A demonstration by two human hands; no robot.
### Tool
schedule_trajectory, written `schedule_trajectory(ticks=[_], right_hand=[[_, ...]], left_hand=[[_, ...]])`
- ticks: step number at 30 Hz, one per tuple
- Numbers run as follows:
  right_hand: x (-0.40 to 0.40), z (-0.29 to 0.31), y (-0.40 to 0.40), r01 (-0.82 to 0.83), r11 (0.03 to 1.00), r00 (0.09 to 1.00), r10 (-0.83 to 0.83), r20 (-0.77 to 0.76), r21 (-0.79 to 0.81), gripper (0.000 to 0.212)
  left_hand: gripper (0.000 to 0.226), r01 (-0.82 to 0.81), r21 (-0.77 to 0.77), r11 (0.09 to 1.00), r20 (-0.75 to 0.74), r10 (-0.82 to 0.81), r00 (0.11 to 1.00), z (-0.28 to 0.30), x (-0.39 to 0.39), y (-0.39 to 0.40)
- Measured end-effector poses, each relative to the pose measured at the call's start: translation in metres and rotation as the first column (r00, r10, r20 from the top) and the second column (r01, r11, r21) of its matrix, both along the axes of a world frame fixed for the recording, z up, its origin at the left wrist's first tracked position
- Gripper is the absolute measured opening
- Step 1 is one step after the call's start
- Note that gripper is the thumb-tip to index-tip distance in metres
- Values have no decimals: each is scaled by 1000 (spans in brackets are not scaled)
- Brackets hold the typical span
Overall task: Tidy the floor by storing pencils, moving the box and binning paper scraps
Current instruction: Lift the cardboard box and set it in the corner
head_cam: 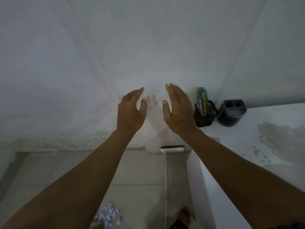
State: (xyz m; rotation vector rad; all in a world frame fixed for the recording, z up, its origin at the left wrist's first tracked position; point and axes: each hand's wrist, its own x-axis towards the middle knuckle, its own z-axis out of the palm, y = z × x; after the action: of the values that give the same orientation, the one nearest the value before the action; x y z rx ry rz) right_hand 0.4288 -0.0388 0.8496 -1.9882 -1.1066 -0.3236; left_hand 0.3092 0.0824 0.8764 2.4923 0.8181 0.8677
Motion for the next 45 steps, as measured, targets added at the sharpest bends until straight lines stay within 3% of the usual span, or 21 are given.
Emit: schedule_trajectory(ticks=[6, 16, 26, 35, 41, 45], right_hand=[[-86, 12, 61, -158, 982, 986, 162, 30, -100, 50], [-278, 7, 147, -388, 912, 920, 392, 6, -134, 45], [-425, -15, 205, -637, 744, 764, 645, -33, -203, 43], [-515, -38, 240, -735, 636, 668, 739, -90, -236, 41], [-570, -59, 247, -716, 646, 690, 712, -128, -264, 42], [-613, -76, 241, -625, 725, 777, 614, -141, -289, 42]], left_hand=[[42, -151, 84, 985, -18, 153, 988, 12, -111, 40], [41, -369, 60, 928, -74, 373, 925, 12, -340, 95], [42, -627, -31, 779, -154, 616, 773, -19, -510, 102], [44, -758, -74, 648, -220, 731, 646, -42, -604, 99], [45, -734, -118, 669, -272, 689, 671, -68, -661, 108], [45, -649, -145, 747, -288, 596, 750, -85, -706, 119]])
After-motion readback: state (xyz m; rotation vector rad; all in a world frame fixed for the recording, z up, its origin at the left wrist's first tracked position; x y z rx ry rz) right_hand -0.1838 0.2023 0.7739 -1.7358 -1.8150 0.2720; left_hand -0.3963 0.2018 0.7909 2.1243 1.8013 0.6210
